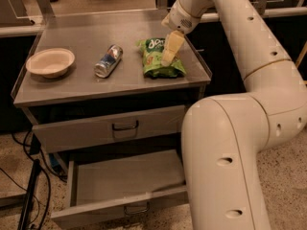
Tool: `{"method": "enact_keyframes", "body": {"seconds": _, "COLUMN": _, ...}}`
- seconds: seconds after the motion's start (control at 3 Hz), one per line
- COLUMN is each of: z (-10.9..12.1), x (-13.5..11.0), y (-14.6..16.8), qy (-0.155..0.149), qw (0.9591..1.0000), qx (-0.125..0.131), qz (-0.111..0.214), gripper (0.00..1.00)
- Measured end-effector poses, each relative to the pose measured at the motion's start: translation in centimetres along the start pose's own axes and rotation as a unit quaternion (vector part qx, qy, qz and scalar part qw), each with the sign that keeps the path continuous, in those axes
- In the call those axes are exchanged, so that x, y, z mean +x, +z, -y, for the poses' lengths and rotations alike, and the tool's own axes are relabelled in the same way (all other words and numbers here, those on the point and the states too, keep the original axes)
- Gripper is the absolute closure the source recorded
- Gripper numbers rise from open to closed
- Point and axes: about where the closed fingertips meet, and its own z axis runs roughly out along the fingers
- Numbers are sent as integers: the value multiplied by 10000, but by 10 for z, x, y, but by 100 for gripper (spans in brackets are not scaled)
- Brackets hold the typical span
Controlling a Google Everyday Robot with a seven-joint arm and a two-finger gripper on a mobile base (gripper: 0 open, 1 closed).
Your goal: Place green rice chip bag into middle drawer
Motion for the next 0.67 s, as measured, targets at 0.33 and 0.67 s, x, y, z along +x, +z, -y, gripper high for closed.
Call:
{"method": "enact_keyframes", "body": {"seconds": 0.33, "z": -4, "x": 10, "y": 47, "qy": 190, "qw": 9991, "qx": -366, "qz": 112, "gripper": 0}}
{"method": "enact_keyframes", "body": {"seconds": 0.67, "z": -4, "x": 14, "y": 56, "qy": 244, "qw": 9986, "qx": -447, "qz": 108, "gripper": 0}}
